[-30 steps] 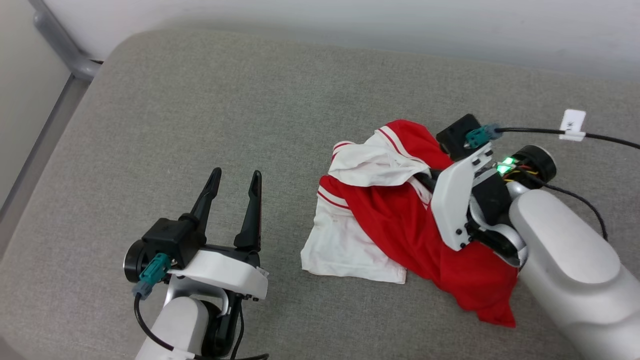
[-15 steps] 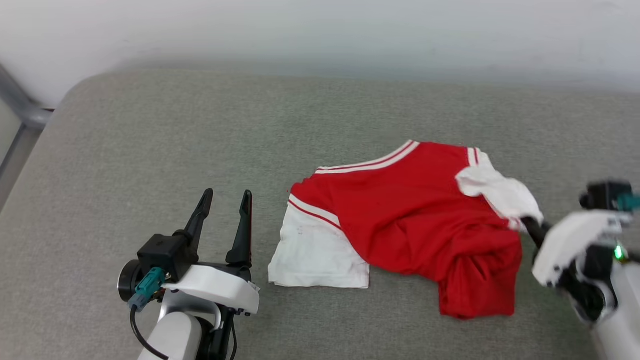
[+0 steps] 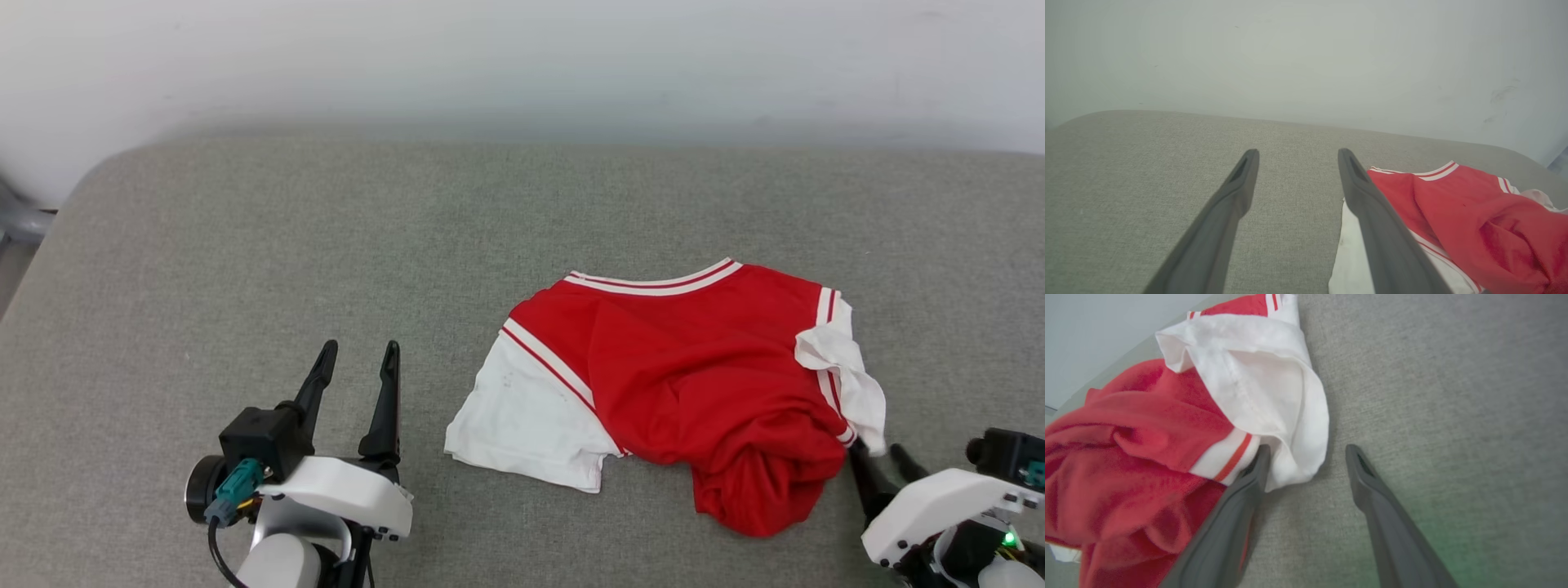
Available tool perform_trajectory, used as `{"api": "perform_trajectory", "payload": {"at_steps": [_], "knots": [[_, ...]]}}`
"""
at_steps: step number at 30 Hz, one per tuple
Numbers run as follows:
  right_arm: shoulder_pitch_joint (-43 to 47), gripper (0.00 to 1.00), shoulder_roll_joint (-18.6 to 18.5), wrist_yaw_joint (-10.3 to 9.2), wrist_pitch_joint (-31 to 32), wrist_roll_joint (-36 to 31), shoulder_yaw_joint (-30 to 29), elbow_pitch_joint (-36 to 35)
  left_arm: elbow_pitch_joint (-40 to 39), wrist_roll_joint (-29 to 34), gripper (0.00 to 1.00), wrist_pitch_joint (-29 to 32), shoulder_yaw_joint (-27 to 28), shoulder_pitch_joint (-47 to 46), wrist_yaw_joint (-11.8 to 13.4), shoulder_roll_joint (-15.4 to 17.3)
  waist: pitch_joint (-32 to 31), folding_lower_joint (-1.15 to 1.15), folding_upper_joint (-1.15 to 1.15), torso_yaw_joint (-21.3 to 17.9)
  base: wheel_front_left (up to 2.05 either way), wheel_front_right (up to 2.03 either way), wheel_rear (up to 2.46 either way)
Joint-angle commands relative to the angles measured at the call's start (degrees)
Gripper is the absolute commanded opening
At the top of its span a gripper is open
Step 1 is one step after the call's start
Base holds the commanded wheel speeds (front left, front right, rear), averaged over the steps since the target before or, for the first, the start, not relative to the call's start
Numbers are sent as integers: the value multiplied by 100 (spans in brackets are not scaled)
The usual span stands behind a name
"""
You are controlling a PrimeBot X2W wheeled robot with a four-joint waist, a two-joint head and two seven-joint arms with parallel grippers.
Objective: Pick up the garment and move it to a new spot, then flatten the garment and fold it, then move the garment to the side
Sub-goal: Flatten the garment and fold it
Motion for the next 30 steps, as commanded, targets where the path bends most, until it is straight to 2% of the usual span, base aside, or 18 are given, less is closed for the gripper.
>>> {"api": "perform_trajectory", "payload": {"at_steps": [1, 6, 10, 14, 17, 18, 23, 30], "knots": [[194, 100, 29, -7, -327, -201, -34, -266, 16, -33, 100, 12, 5, 91, 26, 28, -85, 0, 0, -24, 0, 0, 0], [534, 100, 182, -7, -1021, -885, -193, -1012, 14, -42, 100, 51, 9, 226, 73, 87, -313, 0, 0, -53, 0, 0, 0], [826, 100, 316, -7, -1033, -1478, -315, -1663, -27, -81, 100, 69, 36, 349, 129, 126, -481, 0, 0, -82, 0, 0, 0], [1048, 100, 384, -7, -393, -1788, -335, -2206, -83, -103, 100, 108, 46, 423, 169, 139, -551, 0, 0, -96, 0, 0, 0], [1081, 100, 274, -7, 386, -1836, -308, -2406, -138, -121, 100, 129, 47, 441, 190, 148, -518, 0, 0, -97, 0, 0, 0], [1081, 100, 274, -7, 386, -1836, -308, -2406, -138, -121, 100, 129, 47, 441, 190, 148, -518, 0, 0, -97, 0, 0, 0], [659, 100, -75, -7, 1550, -1716, -61, -2595, -240, -96, 100, 143, -14, 287, 186, 138, -296, 0, 0, -24, 0, 0, 0], [-171, 100, -701, -8, 2489, -1706, 745, -2482, -306, -48, 100, 92, -112, -26, 114, 90, 169, 0, 0, 130, 0, 0, 0]]}}
